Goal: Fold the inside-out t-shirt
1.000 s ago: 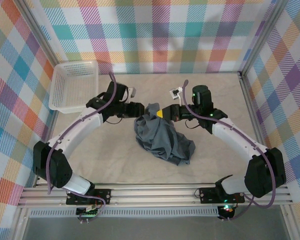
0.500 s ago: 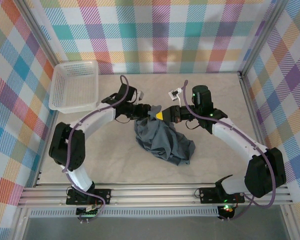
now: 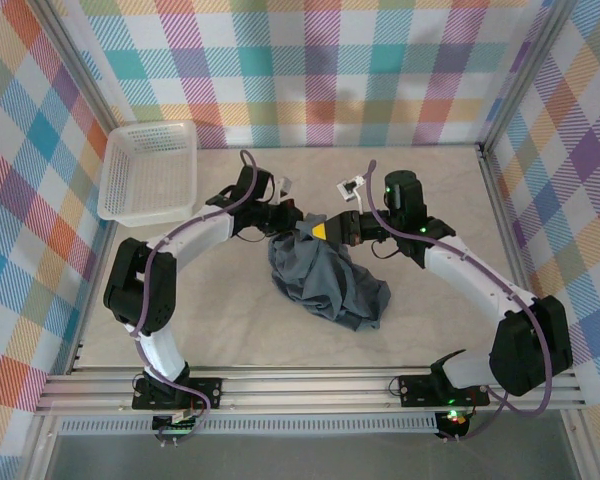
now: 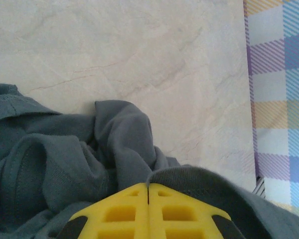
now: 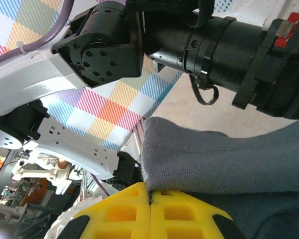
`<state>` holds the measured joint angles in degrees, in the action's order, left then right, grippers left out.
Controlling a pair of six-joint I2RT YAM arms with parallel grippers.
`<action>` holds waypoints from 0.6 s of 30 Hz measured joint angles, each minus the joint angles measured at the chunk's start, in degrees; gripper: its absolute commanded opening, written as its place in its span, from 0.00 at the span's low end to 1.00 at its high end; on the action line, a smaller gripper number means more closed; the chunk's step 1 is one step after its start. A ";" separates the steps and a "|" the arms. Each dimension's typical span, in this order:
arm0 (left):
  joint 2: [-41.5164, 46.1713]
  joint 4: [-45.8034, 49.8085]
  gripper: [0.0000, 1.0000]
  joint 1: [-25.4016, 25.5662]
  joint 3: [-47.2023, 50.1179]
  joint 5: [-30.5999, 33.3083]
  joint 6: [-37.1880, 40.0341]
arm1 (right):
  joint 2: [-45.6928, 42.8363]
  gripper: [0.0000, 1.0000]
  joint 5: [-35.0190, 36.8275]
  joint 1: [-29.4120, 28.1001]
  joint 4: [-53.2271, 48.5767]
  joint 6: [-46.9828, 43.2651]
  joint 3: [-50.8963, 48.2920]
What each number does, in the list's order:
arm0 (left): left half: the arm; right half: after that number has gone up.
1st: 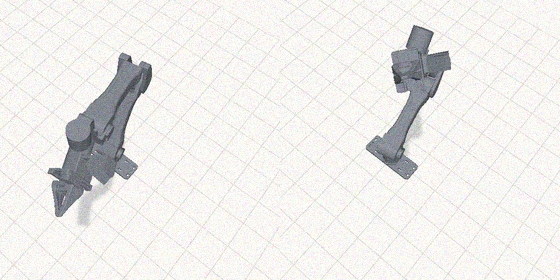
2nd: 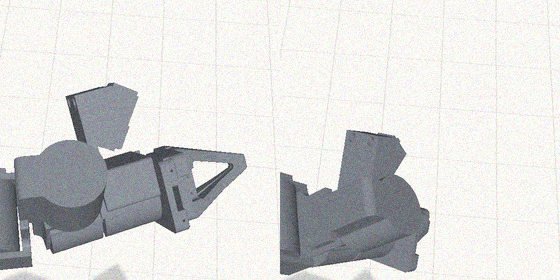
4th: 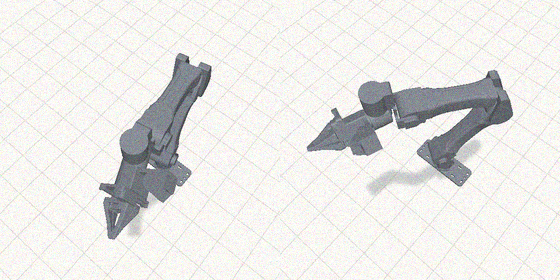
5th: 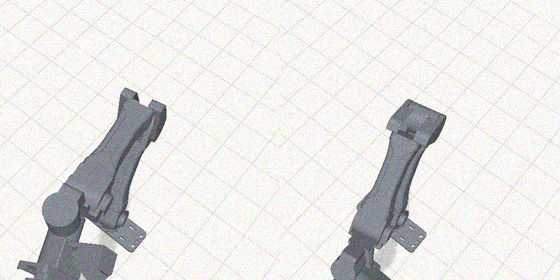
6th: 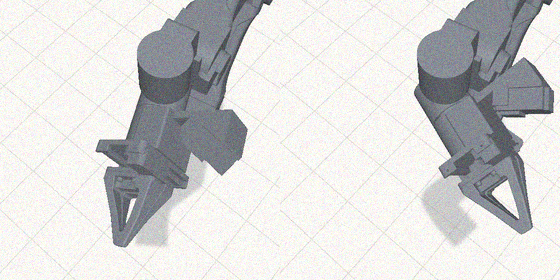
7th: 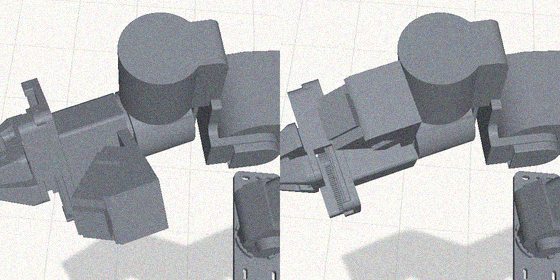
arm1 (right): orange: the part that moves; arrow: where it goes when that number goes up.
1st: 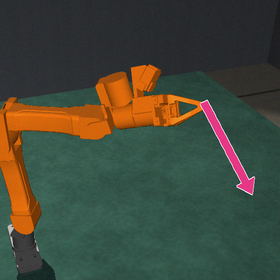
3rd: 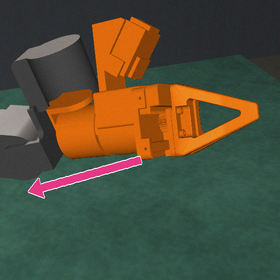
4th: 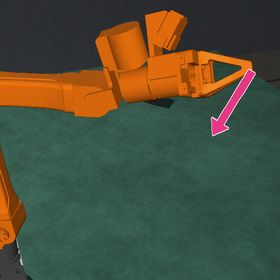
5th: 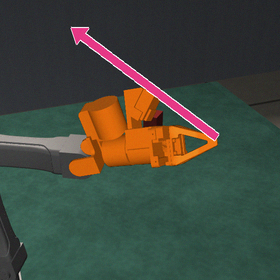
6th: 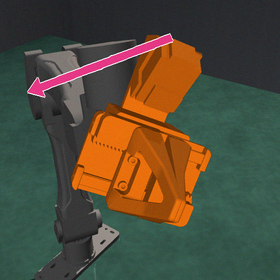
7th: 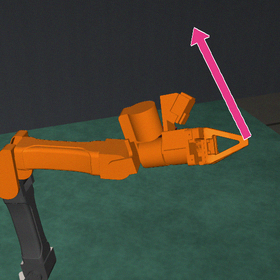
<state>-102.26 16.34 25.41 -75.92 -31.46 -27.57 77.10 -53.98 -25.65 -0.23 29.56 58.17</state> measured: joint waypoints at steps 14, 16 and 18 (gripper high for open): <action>13.57 8.61 0.00 3.89 -14.47 2.16 -0.83 | -32.96 0.48 22.12 1.73 0.00 -5.20 -38.66; 12.68 9.75 0.00 7.63 -15.10 2.40 -0.48 | -37.64 0.52 25.16 0.79 -1.62 -5.88 -35.56; 11.30 11.17 0.00 10.56 -15.08 2.47 -0.46 | -38.82 0.54 28.22 -0.70 -2.75 -6.51 -30.58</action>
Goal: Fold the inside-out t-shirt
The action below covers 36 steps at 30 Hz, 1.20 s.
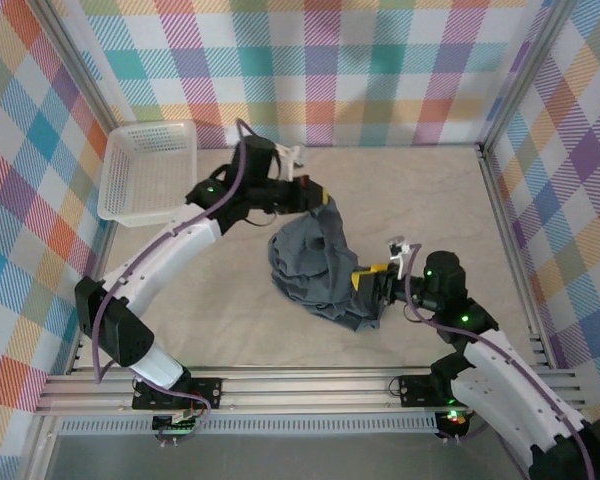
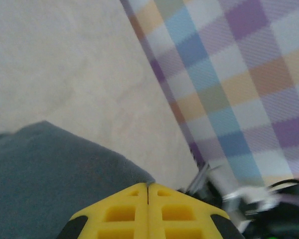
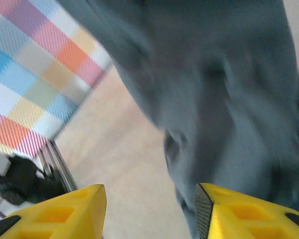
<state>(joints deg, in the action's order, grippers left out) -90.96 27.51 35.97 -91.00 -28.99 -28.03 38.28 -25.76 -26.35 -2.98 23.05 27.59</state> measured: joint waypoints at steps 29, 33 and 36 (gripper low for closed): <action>-2.21 6.97 0.00 1.46 -3.78 5.05 -0.61 | 35.06 0.66 11.80 -4.94 0.55 6.54 27.80; -2.21 7.30 0.00 1.51 -4.37 5.55 -0.46 | 37.94 0.64 11.17 -5.20 0.61 5.88 29.05; -2.21 7.43 0.00 1.51 -4.52 5.73 -0.39 | 38.95 0.58 15.13 -5.40 -1.90 5.70 30.25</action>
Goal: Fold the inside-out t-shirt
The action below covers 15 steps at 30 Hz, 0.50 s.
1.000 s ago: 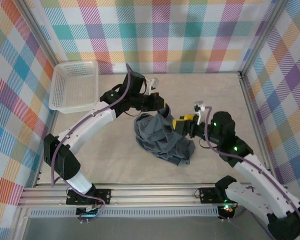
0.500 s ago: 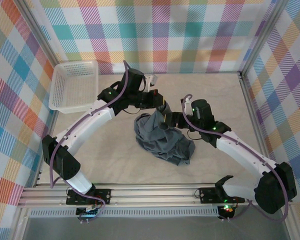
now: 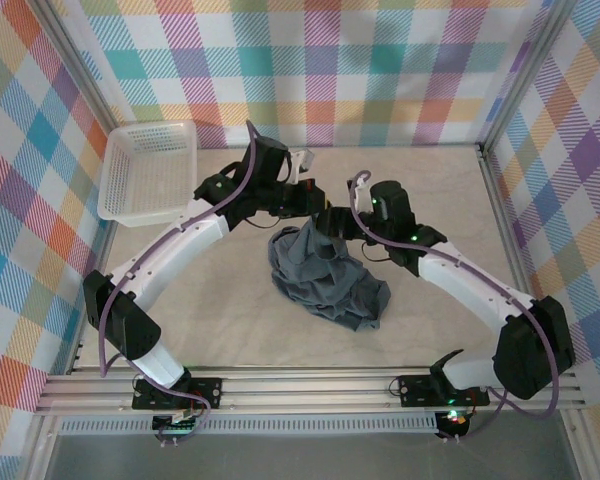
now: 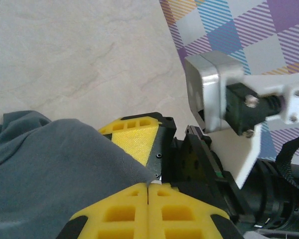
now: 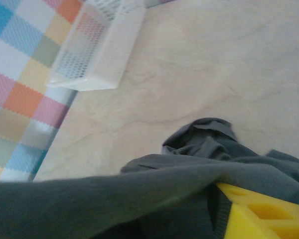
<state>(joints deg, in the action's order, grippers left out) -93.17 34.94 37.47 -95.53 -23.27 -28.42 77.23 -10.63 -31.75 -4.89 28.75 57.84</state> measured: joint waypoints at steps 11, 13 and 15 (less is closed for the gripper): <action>0.00 1.75 0.00 0.00 0.00 1.14 1.25 | -2.86 0.30 11.98 2.01 -16.31 -1.40 1.92; 0.00 1.86 0.00 0.00 0.00 1.14 1.25 | -3.23 0.31 12.39 3.54 -17.77 -1.60 1.53; 0.00 2.16 0.00 0.00 -0.04 1.16 1.25 | -3.17 0.35 12.76 5.70 -19.26 -2.08 0.85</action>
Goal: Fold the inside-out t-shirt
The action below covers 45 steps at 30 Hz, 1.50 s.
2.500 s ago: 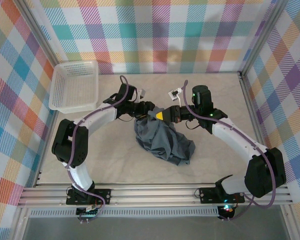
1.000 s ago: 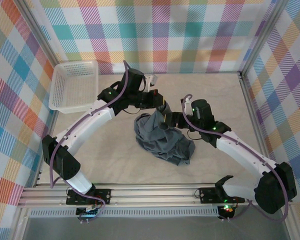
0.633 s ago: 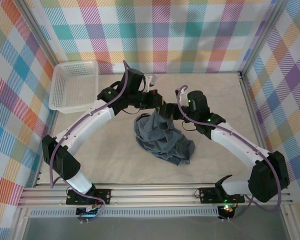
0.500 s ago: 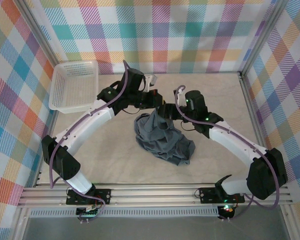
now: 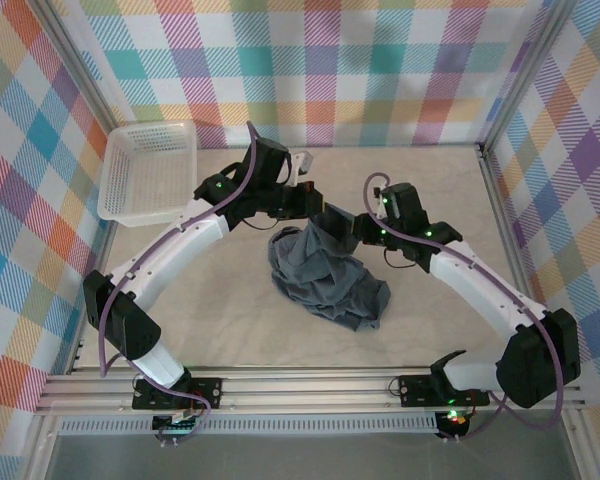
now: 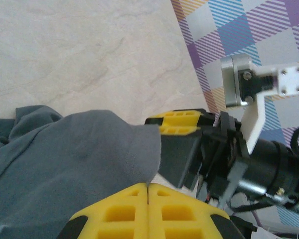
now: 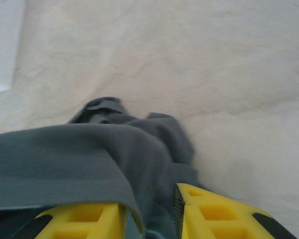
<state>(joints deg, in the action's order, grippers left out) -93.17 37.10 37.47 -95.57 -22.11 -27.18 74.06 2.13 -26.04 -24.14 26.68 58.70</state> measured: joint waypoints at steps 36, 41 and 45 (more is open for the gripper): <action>12.07 -12.44 0.51 -2.82 13.75 22.97 -0.94 | -0.70 0.65 -10.08 7.69 -7.78 0.20 13.09; 7.63 -6.05 0.54 -13.49 17.22 18.69 -4.83 | 13.97 0.70 -17.84 -3.19 -9.40 -4.00 15.54; -1.84 -1.99 0.57 -15.04 18.40 14.84 -5.20 | 20.85 0.33 -19.76 -8.59 -9.38 -6.69 17.55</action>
<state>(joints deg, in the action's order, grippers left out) -95.00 35.11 22.44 -77.17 -7.27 -32.38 94.91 -17.63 -34.63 -33.52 19.99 76.25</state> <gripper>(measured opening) 0.557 0.543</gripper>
